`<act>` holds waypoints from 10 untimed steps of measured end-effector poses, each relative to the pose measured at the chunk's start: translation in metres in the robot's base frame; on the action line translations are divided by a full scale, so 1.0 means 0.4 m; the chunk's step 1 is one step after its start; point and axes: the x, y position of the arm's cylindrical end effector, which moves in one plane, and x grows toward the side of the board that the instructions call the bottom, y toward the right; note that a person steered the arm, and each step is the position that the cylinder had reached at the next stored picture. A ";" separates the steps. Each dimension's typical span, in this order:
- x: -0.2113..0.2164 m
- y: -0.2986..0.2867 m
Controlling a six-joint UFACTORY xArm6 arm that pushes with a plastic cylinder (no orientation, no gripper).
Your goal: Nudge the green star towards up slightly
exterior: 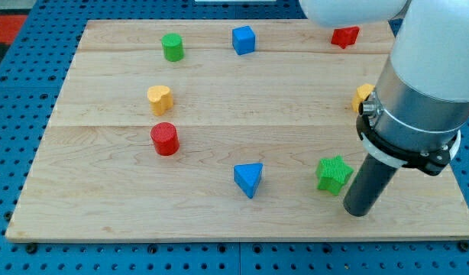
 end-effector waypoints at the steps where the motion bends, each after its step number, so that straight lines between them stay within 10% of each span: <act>1: 0.000 -0.026; 10: -0.089 -0.022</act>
